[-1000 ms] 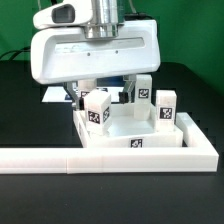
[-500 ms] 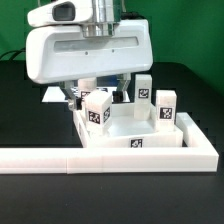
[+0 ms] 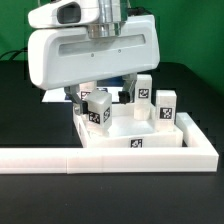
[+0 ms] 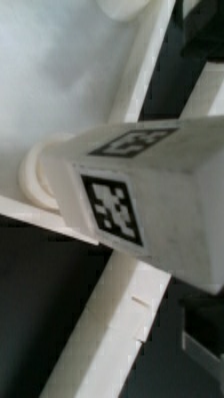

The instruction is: Assemble square table

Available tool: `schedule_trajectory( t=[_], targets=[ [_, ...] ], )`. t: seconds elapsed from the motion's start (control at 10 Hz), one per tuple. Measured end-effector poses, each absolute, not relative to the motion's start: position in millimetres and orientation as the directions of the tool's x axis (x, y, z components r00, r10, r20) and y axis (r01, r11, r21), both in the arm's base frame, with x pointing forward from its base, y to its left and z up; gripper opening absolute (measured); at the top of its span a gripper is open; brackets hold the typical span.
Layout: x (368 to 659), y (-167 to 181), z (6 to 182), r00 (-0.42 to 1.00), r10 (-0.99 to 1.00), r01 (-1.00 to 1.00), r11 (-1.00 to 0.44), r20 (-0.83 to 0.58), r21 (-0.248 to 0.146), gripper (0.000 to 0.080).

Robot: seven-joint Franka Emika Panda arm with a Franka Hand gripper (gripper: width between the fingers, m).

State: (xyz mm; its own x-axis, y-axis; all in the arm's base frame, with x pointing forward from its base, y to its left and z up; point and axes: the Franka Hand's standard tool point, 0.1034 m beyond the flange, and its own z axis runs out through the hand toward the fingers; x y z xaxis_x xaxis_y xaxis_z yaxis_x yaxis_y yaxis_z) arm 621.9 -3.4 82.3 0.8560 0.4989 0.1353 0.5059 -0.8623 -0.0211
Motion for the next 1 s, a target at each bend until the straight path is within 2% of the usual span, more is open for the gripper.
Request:
schedule_trajectory(
  t=[0.7,0.9,1.0],
  targets=[
    [614.8,-7.2,79.4,0.868,0.478,0.485,-0.874,0.131,-0.022,0.0649],
    [614.8,-7.4,79.3,0.869,0.478,0.484,-0.875,0.131,-0.022,0.0411],
    [614.7,-7.2,79.2,0.868,0.478,0.485,-0.874,0.131,-0.023,0.0411]
  ],
)
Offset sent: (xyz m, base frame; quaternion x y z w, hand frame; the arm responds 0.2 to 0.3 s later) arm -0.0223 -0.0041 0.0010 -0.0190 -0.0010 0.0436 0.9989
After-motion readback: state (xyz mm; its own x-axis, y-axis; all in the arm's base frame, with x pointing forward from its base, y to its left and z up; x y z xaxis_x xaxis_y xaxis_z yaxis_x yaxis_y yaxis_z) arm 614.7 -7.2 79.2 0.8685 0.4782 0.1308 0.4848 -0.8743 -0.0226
